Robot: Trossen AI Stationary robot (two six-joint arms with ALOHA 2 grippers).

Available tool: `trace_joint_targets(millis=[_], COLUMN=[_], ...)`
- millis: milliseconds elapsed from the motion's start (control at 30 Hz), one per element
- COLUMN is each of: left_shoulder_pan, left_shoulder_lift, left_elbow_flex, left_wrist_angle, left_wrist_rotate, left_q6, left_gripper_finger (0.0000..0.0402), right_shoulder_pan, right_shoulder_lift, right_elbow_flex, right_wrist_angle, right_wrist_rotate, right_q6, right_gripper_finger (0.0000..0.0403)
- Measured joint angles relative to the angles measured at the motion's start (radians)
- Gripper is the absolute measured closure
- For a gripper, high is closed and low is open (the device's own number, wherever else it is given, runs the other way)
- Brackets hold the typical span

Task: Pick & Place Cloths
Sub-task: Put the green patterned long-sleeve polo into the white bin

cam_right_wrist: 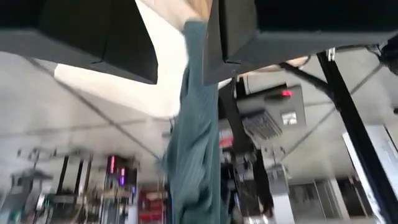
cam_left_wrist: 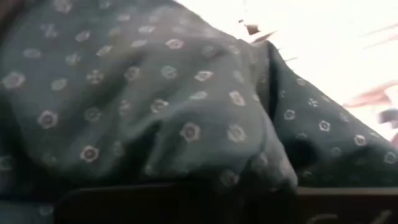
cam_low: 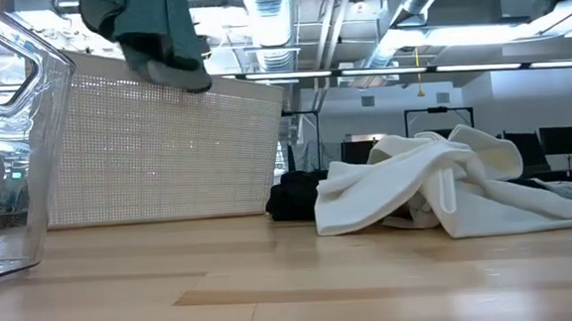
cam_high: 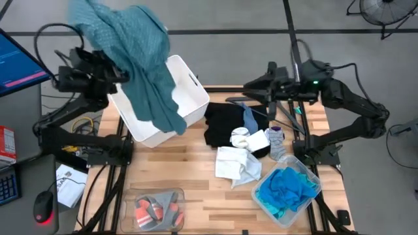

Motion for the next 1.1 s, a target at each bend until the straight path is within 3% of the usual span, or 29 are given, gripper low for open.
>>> trace_joint_targets(millis=[167,300,400,533,733,867,1100], left_shoulder_pan=[0.124,0.207,0.26,0.303,0.298,0.247,0.161], left_shoulder_lift=[0.003,0.008,0.012,0.029,0.059,0.072,0.069], left_elbow_flex=[0.024,0.024,0.026,0.025,0.025,0.022,-0.087], left_wrist_angle=[-0.105,-0.241,-0.414,-0.679,-1.09,-1.318,-1.485], left_wrist_rotate=[-0.011,-0.11,-0.219,-0.248,-0.256,-0.26,-0.242], left_q6=[0.092,0.185,0.208,0.215,0.226,0.14,-0.105], left_gripper_finger=[0.0401,0.0401,0.0401,0.04,0.0399,0.04,0.0399], right_shoulder_pan=[0.0,0.002,0.002,0.001,0.003,0.004,0.004], right_shoulder_lift=[0.047,0.072,0.079,0.078,0.074,0.072,0.077], right_elbow_flex=[0.0,0.0,0.0,0.0,0.0,0.0,0.0], right_wrist_angle=[-0.024,-0.026,-0.031,-0.066,-0.142,-0.193,-0.288], right_wrist_rotate=[0.0,0.0,-0.001,-0.001,-0.002,-0.003,-0.003], right_q6=[0.011,0.027,0.029,0.032,0.068,0.074,0.074], right_gripper_finger=[0.028,0.028,0.028,0.028,0.028,0.028,0.0281])
